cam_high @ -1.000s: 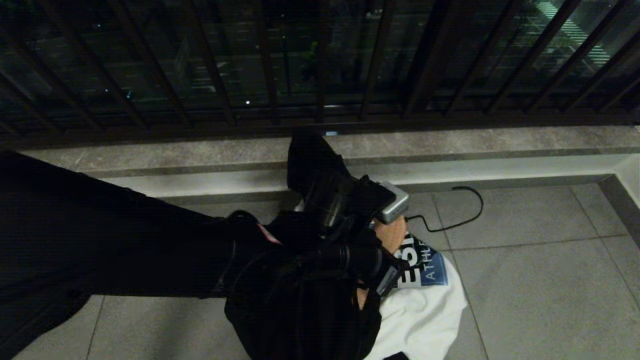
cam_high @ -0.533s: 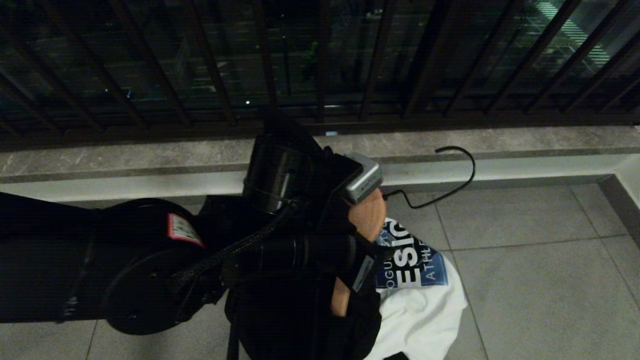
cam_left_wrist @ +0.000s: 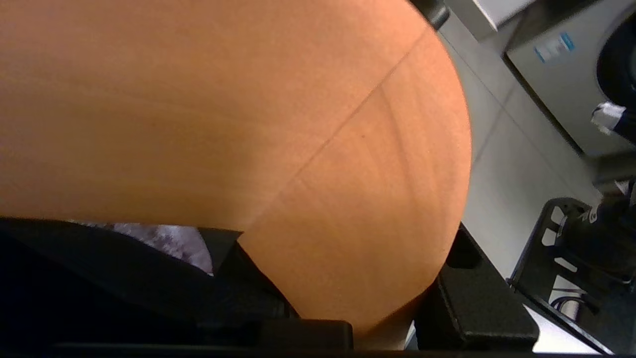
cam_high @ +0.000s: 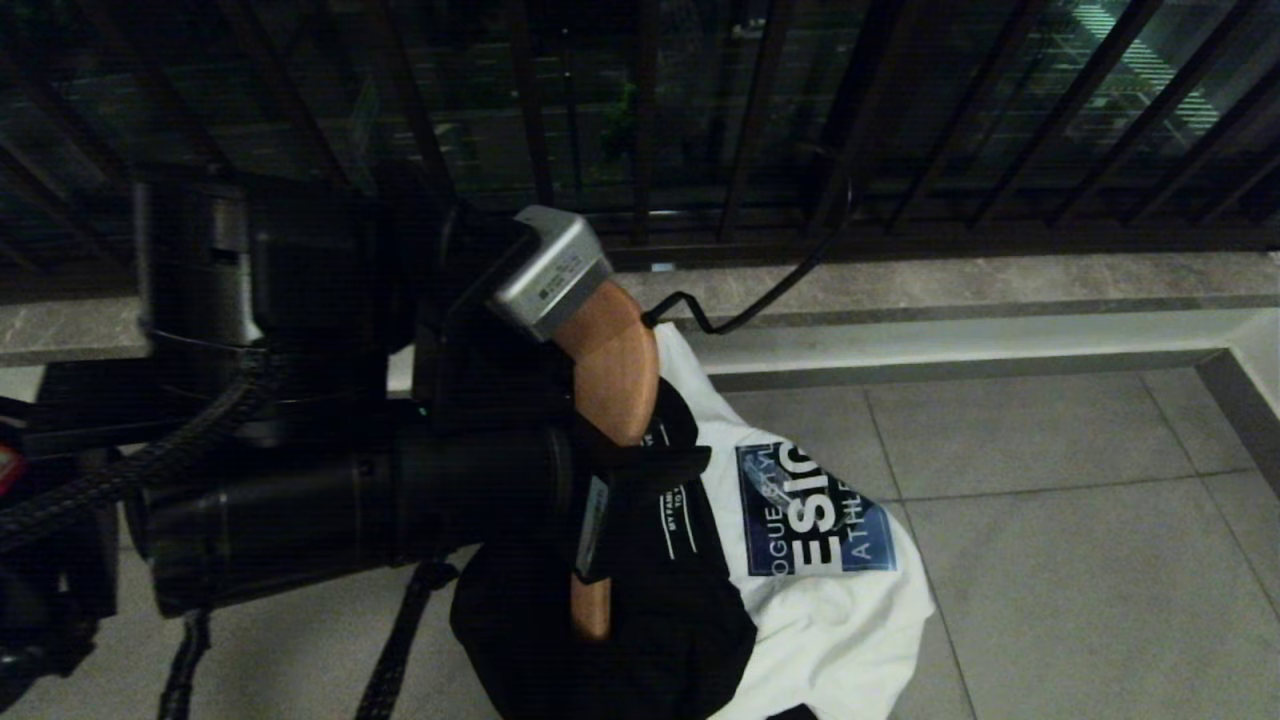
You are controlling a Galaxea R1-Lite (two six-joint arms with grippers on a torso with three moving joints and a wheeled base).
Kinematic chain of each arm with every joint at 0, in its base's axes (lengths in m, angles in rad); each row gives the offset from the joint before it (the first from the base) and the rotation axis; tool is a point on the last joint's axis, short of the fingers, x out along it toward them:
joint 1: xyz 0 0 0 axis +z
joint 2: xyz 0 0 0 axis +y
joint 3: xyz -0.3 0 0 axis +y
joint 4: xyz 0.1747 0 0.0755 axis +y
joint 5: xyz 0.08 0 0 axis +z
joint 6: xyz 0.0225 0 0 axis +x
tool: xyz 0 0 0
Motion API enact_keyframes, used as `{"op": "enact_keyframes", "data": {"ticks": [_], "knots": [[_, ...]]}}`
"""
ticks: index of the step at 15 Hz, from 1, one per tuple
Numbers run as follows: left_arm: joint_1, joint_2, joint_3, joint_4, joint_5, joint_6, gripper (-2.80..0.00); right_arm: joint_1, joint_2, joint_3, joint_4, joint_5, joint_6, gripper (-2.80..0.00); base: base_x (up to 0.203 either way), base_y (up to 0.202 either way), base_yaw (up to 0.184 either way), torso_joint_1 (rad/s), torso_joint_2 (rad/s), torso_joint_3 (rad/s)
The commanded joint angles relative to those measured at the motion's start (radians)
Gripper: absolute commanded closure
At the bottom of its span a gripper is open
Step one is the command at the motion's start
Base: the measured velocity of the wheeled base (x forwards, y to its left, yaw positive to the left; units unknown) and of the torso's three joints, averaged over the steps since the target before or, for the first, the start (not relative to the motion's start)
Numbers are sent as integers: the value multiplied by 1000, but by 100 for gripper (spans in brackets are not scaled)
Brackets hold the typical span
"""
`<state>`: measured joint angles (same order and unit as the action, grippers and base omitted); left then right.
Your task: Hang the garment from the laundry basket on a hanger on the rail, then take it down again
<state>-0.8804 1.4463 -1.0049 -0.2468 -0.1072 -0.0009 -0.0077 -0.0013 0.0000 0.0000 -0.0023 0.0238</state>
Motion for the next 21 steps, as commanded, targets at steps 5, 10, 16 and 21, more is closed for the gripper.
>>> {"op": "enact_keyframes", "data": {"ticks": [5, 10, 16, 21], "knots": [[22, -246, 56, 100, 46, -78, 0, 0, 0, 0, 0, -1, 1, 0, 0, 0, 0, 0, 0, 0], [71, -360, 85, 156, 58, -103, 0, 0, 0, 0, 0, 0, 1, 0, 0, 0, 0, 0, 0, 0], [102, -536, 57, 322, 58, -162, 0, 0, 0, 0, 0, 0, -1, 0, 0, 0, 0, 0, 0, 0], [110, -619, -49, 488, 62, -185, 0, 0, 0, 0, 0, 1, -1, 0, 0, 0, 0, 0, 0, 0]]}}
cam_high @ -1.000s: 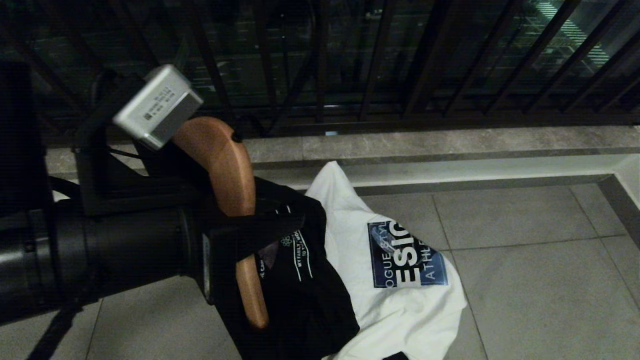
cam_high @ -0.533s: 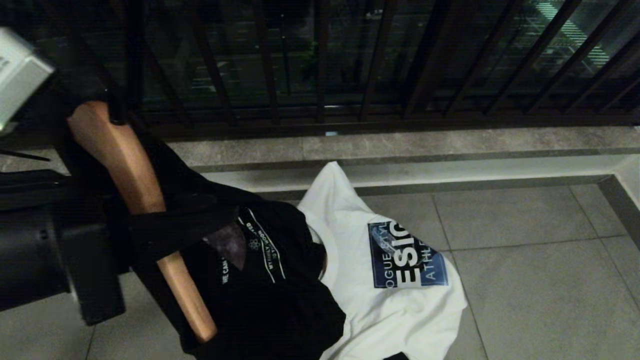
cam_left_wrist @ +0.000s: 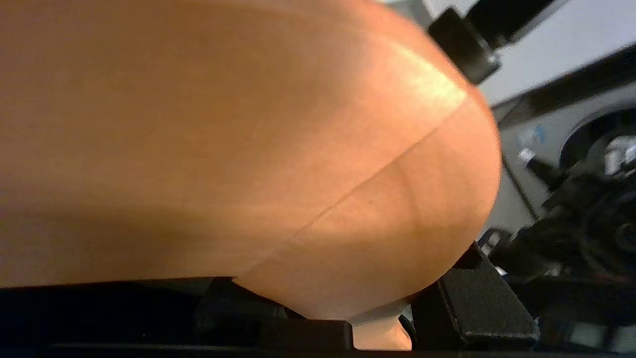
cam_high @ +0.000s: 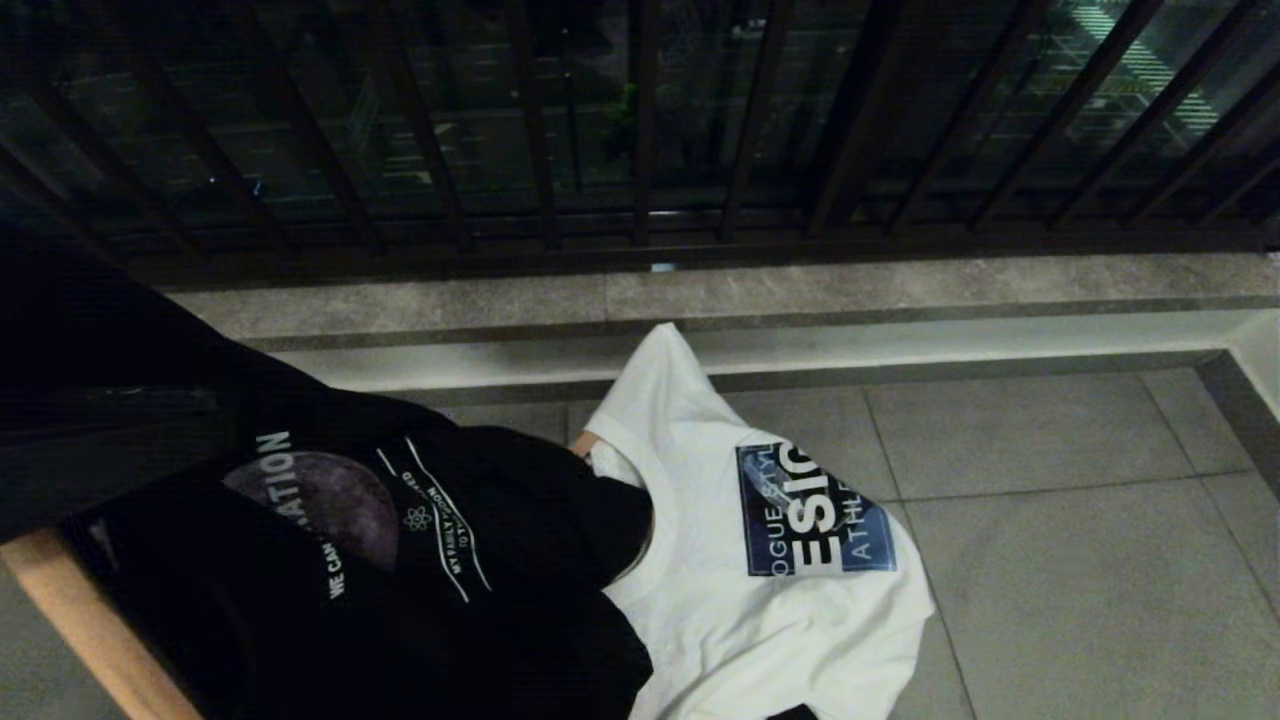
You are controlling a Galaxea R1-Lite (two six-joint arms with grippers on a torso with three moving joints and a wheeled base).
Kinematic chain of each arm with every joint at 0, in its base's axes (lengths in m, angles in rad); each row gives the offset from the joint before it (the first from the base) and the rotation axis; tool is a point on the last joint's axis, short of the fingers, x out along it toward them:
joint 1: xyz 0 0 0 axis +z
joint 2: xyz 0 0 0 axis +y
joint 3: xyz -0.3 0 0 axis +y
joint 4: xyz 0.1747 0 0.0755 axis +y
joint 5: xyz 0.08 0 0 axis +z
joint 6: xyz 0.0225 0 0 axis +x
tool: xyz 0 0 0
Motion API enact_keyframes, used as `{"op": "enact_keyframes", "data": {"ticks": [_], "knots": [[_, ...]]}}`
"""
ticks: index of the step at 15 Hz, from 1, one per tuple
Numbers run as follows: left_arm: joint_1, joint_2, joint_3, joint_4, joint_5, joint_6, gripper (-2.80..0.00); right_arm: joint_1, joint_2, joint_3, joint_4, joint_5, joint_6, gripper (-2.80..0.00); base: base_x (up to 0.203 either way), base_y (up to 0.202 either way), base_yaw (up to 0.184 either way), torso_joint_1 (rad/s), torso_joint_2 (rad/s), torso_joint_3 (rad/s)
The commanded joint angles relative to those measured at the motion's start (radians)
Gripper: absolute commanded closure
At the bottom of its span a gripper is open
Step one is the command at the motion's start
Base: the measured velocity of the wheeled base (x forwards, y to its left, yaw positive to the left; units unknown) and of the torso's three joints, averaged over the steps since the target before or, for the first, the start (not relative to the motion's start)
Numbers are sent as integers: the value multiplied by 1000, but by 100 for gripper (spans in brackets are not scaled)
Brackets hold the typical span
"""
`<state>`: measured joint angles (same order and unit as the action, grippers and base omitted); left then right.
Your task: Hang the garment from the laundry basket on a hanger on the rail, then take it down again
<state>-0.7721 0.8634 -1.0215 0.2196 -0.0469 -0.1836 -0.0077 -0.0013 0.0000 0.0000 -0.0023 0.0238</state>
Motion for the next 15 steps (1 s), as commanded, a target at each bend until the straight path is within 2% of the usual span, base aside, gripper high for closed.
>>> {"op": "enact_keyframes", "data": {"ticks": [1, 10, 15], "knots": [[2, -47, -67, 59, 7, -5, 0, 0, 0, 0, 0, 1, 1, 0, 0, 0, 0, 0, 0, 0], [2, -81, -340, 347, 11, -73, 0, 0, 0, 0, 0, 0, 1, 0, 0, 0, 0, 0, 0, 0], [10, -68, -446, 373, 42, -74, 0, 0, 0, 0, 0, 0, -1, 0, 0, 0, 0, 0, 0, 0]]}}
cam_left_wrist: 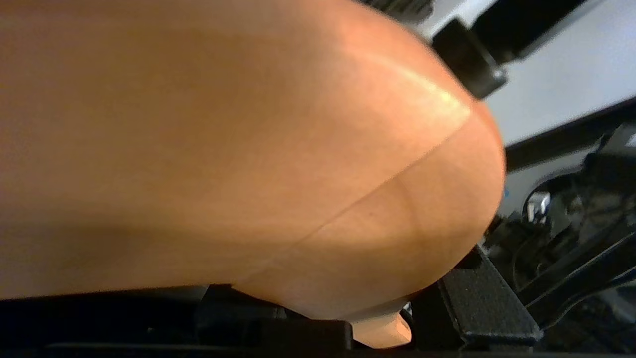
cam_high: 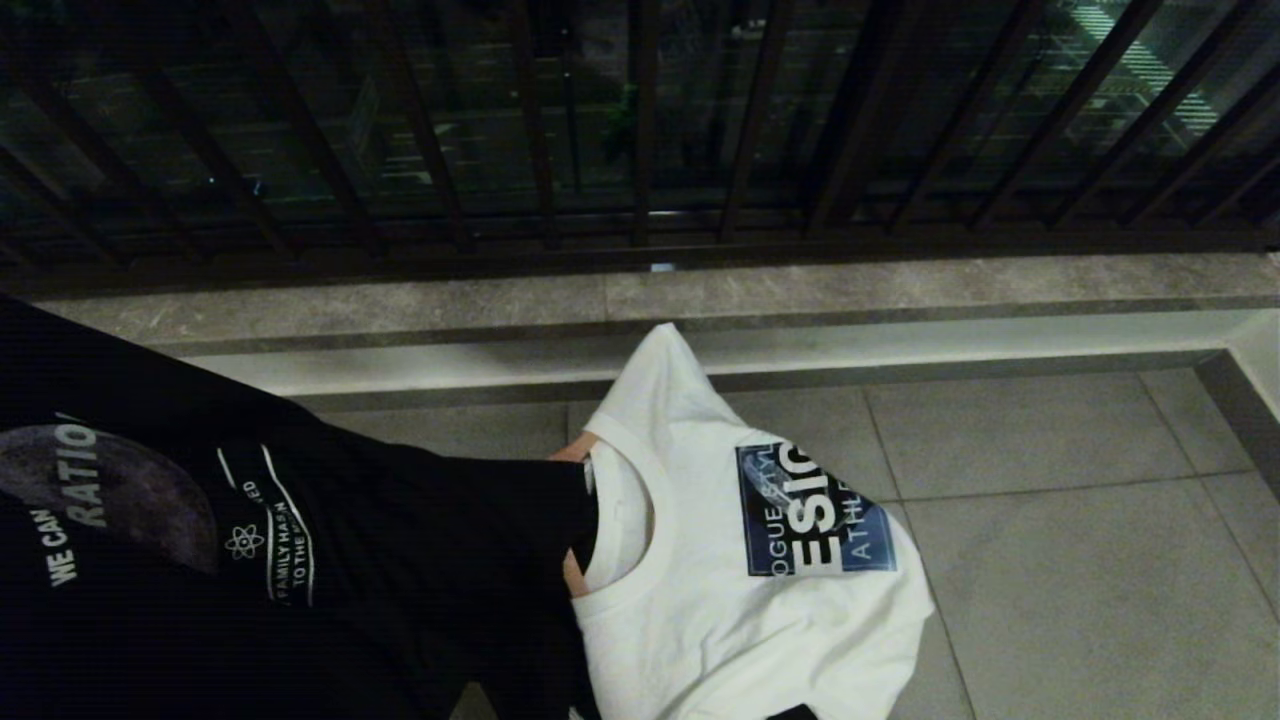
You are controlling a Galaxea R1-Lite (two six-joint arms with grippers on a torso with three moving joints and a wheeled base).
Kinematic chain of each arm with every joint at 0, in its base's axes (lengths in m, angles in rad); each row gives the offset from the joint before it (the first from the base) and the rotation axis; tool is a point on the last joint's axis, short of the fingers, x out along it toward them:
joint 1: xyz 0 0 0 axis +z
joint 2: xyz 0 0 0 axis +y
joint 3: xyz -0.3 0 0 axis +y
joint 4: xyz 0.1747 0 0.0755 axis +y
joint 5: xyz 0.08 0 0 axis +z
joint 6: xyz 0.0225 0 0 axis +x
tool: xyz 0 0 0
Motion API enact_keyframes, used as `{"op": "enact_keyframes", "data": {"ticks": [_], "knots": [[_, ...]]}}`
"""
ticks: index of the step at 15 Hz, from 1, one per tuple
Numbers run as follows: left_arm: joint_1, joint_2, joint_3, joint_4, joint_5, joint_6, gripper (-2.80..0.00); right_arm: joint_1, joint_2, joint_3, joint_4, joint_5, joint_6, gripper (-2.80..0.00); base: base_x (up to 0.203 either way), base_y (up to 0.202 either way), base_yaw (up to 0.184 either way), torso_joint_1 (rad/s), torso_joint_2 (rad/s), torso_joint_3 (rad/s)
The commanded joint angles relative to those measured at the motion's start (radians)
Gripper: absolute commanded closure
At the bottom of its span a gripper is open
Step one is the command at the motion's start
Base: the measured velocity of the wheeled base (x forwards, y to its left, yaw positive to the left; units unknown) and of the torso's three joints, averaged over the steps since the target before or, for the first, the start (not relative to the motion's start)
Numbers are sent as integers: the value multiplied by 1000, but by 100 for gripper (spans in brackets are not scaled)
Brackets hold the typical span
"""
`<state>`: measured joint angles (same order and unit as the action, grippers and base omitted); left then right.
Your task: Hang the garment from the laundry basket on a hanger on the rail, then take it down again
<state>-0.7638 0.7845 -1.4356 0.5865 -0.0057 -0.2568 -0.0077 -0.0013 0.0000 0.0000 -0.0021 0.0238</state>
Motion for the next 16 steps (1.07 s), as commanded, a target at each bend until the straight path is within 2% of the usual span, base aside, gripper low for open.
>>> {"op": "enact_keyframes", "data": {"ticks": [1, 7, 9, 12, 16], "knots": [[1, 13, -58, 24, 1, -1, 0, 0, 0, 0, 0, 1, 1, 0, 0, 0, 0, 0, 0, 0], [2, 25, -117, 48, -2, -1, 0, 0, 0, 0, 0, -1, -1, 0, 0, 0, 0, 0, 0, 0], [8, 45, -174, 52, -3, 2, 0, 0, 0, 0, 0, -1, 1, 0, 0, 0, 0, 0, 0, 0], [25, 62, -275, 117, -5, 25, 0, 0, 0, 0, 0, -1, -1, 0, 0, 0, 0, 0, 0, 0], [80, 60, -300, 155, -8, 30, 0, 0, 0, 0, 0, -1, -1, 0, 0, 0, 0, 0, 0, 0]]}}
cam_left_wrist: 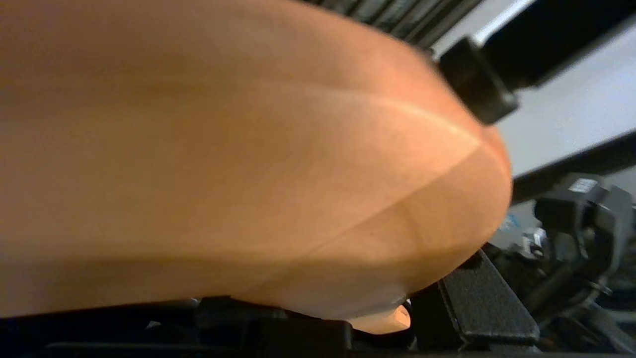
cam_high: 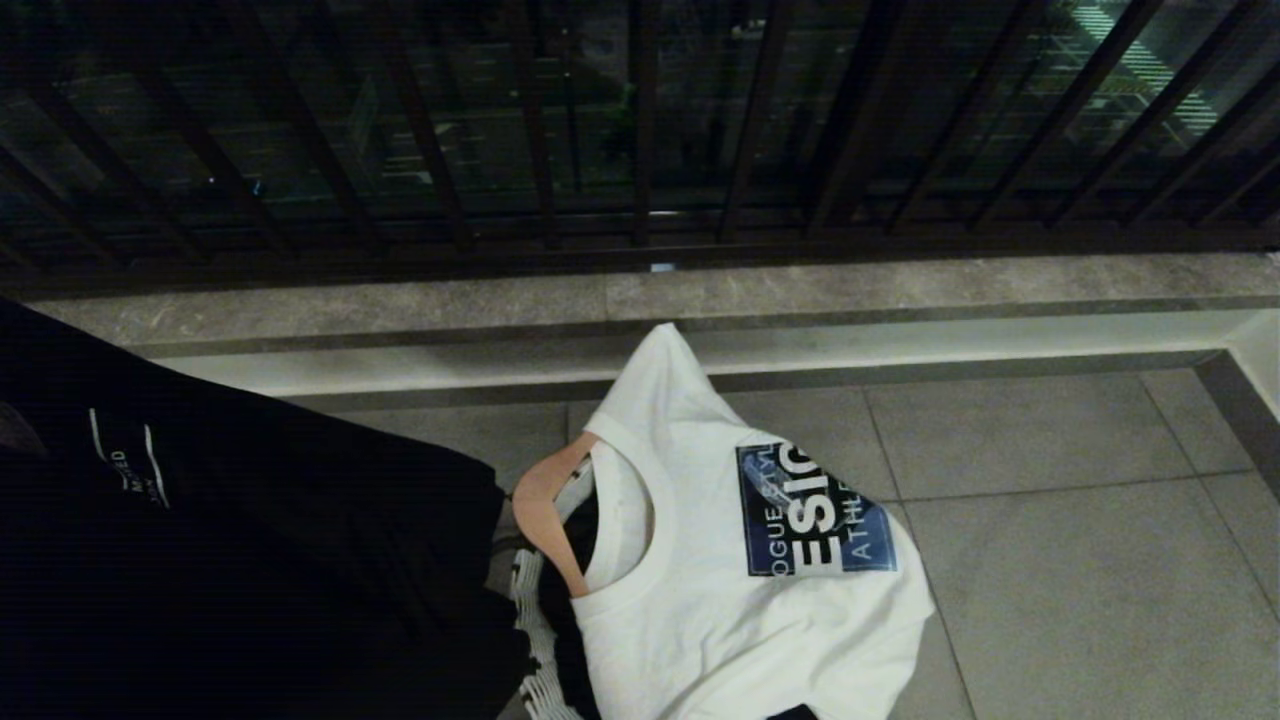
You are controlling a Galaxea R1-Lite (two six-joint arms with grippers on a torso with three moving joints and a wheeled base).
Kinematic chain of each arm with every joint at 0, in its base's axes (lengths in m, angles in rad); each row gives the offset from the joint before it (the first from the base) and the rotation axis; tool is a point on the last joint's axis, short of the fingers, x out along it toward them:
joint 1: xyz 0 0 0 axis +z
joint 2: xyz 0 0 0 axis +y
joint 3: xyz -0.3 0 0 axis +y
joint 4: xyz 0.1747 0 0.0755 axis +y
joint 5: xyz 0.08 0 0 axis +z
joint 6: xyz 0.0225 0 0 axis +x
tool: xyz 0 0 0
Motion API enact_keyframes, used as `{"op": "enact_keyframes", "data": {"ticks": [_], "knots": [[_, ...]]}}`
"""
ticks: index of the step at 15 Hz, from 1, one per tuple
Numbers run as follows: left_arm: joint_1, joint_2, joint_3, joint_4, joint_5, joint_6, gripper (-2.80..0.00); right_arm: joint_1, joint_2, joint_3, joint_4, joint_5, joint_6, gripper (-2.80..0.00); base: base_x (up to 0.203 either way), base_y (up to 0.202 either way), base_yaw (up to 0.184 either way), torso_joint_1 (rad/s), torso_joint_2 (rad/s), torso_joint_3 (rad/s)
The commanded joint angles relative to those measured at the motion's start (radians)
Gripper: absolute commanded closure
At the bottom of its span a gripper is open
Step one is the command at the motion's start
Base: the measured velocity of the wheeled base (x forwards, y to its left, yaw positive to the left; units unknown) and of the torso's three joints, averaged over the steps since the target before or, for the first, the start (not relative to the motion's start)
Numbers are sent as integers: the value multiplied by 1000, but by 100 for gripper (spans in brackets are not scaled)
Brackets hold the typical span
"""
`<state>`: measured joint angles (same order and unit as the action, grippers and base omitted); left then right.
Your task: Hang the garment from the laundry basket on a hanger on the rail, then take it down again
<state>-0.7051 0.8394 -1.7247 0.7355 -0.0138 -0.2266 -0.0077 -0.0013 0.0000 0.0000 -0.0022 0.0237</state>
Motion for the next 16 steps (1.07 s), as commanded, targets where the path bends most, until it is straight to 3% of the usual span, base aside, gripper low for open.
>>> {"op": "enact_keyframes", "data": {"ticks": [1, 6, 16], "knots": [[48, 3, -23, 11, 0, 8, 0, 0, 0, 0, 0, -1, 1, 0, 0, 0, 0, 0, 0, 0], [180, -7, -44, 13, -1, 50, 0, 0, 0, 0, 0, 1, 1, 0, 0, 0, 0, 0, 0, 0], [219, -52, 77, 53, -42, 49, 0, 0, 0, 0, 0, 0, 1, 0, 0, 0, 0, 0, 0, 0]]}}
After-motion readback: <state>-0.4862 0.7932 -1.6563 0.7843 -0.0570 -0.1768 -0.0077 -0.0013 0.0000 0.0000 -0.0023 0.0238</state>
